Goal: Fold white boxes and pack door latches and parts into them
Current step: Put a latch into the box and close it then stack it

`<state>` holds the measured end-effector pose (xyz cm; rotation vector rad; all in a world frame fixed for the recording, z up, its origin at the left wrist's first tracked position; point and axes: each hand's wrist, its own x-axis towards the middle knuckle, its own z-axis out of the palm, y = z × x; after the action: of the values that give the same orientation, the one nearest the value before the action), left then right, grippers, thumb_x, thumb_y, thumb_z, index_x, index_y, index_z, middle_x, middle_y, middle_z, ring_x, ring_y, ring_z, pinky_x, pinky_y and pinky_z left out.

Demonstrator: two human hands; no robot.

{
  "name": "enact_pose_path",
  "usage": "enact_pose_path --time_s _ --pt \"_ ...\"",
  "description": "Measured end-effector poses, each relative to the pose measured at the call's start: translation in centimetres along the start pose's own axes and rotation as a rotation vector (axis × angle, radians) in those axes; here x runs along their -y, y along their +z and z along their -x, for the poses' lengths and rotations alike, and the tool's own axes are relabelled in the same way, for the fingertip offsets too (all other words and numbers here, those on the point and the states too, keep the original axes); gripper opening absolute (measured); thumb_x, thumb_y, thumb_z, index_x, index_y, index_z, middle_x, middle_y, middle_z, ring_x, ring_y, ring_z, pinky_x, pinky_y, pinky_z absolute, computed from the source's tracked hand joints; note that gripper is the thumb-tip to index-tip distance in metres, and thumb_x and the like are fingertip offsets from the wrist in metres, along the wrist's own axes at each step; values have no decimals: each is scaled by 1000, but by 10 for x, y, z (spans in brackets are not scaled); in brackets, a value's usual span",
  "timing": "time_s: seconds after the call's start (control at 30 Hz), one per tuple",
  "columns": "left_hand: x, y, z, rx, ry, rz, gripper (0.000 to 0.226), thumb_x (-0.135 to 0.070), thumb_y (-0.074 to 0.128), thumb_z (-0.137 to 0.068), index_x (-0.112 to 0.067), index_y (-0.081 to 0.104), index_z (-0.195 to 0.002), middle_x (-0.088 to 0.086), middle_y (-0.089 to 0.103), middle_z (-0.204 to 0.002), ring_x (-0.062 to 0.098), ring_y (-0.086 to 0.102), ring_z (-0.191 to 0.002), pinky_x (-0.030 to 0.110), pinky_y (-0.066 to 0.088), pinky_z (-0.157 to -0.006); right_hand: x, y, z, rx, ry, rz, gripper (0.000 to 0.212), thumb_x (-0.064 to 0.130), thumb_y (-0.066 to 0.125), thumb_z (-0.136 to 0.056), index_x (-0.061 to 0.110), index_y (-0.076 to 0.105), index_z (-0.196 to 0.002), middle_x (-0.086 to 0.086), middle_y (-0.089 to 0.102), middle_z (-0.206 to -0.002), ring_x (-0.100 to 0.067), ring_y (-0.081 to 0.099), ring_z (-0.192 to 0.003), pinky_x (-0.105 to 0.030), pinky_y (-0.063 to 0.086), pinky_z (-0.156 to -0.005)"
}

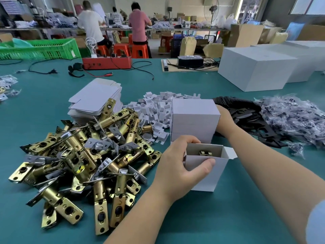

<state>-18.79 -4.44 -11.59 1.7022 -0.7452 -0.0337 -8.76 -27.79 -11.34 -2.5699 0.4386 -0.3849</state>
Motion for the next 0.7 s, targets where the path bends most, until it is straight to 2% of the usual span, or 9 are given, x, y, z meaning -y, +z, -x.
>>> enact_pose_path --time_s 0.1,0.17,0.23,0.33,0.37,0.43,0.5,0.57,0.7 --pt "0 0 -1 0 -3 -17 36 -58 63 -71 -45 51 -102 -12 62 -98 16 61 -84 35 54 -65 -5 3 8 -67 -7 -249 16 6 47 -91 19 56 -93 10 58 -81 -16 52 -82 -24 38 -71" --pt "1 0 -1 -4 0 -29 36 -57 63 -71 -43 52 -102 -13 62 -97 16 61 -85 37 54 -66 -10 3 17 -154 32 -413 33 13 52 -90 18 56 -123 3 66 -96 -16 59 -90 -24 43 -77" --pt "1 0 0 -14 16 -42 35 -57 63 -72 -41 52 -101 -14 61 -97 15 60 -86 33 53 -65 -11 1 26 -233 47 -463 41 17 55 -93 20 52 -134 9 65 -91 -11 59 -89 -21 43 -76" --pt "0 -1 0 -26 36 -48 34 -56 63 -74 -39 54 -101 -14 62 -96 15 59 -86 31 52 -63 -8 -4 38 -397 115 -653 38 20 52 -95 20 54 -134 15 61 -82 7 55 -68 -8 44 -65" --pt "0 -1 1 -29 41 -44 34 -56 63 -74 -39 54 -101 -14 62 -95 16 60 -85 34 53 -64 -7 -6 43 -438 154 -766 41 18 51 -94 19 52 -135 10 62 -82 8 54 -60 -6 43 -57" --pt "0 -1 1 -31 53 -48 33 -55 63 -75 -38 54 -101 -15 63 -95 16 61 -85 37 53 -65 -3 -12 56 -465 215 -1040 50 9 49 -90 16 45 -140 4 60 -75 3 54 -60 -10 47 -61" --pt "0 -1 1 -27 54 -49 33 -55 63 -75 -38 54 -101 -15 63 -96 15 61 -86 37 54 -66 2 -21 73 -426 229 -1266 54 2 49 -86 13 46 -139 4 59 -69 -8 56 -66 -20 52 -70" --pt "0 -2 1 -17 52 -45 31 -55 62 -75 -40 53 -100 -15 63 -98 12 62 -88 34 54 -68 9 -34 90 -379 178 -1376 47 -1 50 -80 13 57 -125 6 63 -65 -13 59 -68 -24 54 -71" --pt "0 -3 2 -2 61 -52 30 -57 61 -74 -47 50 -101 -17 63 -101 7 61 -93 29 53 -74 25 -60 122 -197 -40 -1451 34 5 53 -72 16 65 -102 0 63 -79 -20 61 -75 -32 56 -75"
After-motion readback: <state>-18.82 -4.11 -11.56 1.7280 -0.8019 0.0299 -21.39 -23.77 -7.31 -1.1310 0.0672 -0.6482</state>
